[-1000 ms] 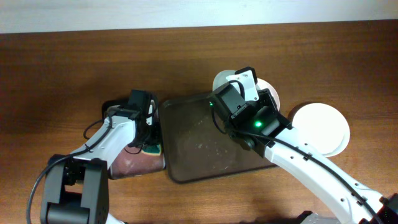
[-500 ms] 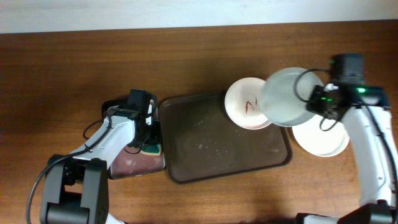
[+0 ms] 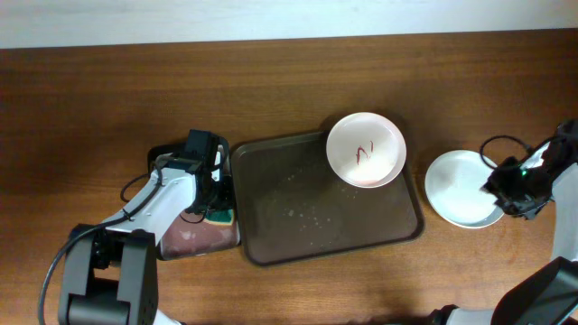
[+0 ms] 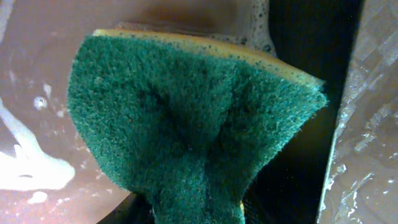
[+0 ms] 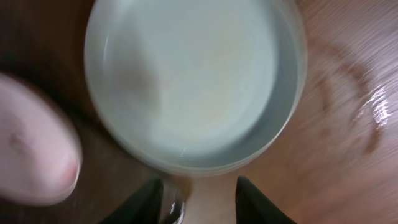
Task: Clean dirty plates on tray and stack at the side
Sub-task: 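Stack the plate onto the cleaned plate right of the tray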
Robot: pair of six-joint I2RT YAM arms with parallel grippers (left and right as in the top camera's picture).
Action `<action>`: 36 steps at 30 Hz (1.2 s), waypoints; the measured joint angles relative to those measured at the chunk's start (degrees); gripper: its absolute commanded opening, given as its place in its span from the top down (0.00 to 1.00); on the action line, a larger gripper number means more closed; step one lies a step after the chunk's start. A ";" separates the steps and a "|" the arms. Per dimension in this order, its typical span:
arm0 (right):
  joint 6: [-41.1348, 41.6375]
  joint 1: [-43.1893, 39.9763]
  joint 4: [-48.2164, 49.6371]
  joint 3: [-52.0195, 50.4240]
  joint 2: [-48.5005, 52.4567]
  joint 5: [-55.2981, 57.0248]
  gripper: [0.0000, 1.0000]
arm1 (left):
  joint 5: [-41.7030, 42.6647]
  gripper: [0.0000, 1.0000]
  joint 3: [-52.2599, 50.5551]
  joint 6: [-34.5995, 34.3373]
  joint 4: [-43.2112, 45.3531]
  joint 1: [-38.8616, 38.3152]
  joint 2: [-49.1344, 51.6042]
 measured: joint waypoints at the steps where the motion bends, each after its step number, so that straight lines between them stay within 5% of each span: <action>1: -1.64 1.14 -4.94 0.00 0.00 -2.56 0.61 | 0.00 0.62 0.00 0.00 0.00 0.00 0.00; 6: -5.20 10.69 -11.96 -3.67 -0.02 -6.27 0.61 | -0.15 0.62 0.00 0.00 -0.04 0.00 0.00; 9: -4.04 14.47 -7.15 -15.21 -0.28 -8.09 0.60 | -0.17 0.62 0.00 -0.02 0.07 0.00 0.00; 19: 3.61 15.34 10.12 -28.26 -1.40 -8.37 0.62 | -0.37 0.62 0.00 0.00 0.00 0.00 0.00; 22: 4.22 18.91 10.82 -28.50 -1.44 -9.60 0.73 | -0.37 0.62 0.00 0.00 0.00 0.00 0.00; 32: 3.78 49.22 16.87 -28.70 -1.55 -10.80 0.96 | -0.37 0.62 0.00 0.00 0.00 0.00 0.00; 36: 2.12 62.88 25.70 -28.94 -1.53 -11.04 0.96 | -0.37 0.62 0.00 0.00 -0.04 0.00 0.00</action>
